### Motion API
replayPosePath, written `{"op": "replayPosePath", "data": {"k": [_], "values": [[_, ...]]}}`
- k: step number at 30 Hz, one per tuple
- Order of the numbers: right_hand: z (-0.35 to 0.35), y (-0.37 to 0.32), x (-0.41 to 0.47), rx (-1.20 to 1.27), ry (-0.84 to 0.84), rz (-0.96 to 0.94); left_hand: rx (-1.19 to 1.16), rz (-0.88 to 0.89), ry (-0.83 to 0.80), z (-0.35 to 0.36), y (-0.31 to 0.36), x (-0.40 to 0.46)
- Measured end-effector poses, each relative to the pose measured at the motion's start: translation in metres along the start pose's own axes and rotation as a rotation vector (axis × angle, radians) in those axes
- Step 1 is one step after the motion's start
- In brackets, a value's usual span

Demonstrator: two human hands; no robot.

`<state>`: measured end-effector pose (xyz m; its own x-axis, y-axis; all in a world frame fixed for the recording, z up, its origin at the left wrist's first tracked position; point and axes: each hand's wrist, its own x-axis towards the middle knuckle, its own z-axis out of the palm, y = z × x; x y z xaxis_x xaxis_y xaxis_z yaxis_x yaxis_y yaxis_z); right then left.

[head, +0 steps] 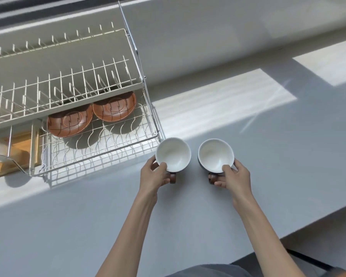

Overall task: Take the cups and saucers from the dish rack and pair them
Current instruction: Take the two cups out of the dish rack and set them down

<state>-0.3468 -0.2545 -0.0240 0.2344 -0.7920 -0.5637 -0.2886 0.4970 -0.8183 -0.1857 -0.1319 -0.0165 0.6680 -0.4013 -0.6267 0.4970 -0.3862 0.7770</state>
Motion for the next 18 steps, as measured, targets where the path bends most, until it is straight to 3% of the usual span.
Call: {"op": "replayPosePath", "data": {"k": [18], "values": [[-0.008, 0.002, 0.025, 0.032, 0.042, 0.02, 0.058, -0.048, -0.013, 0.016, 0.003, 0.026]]}}
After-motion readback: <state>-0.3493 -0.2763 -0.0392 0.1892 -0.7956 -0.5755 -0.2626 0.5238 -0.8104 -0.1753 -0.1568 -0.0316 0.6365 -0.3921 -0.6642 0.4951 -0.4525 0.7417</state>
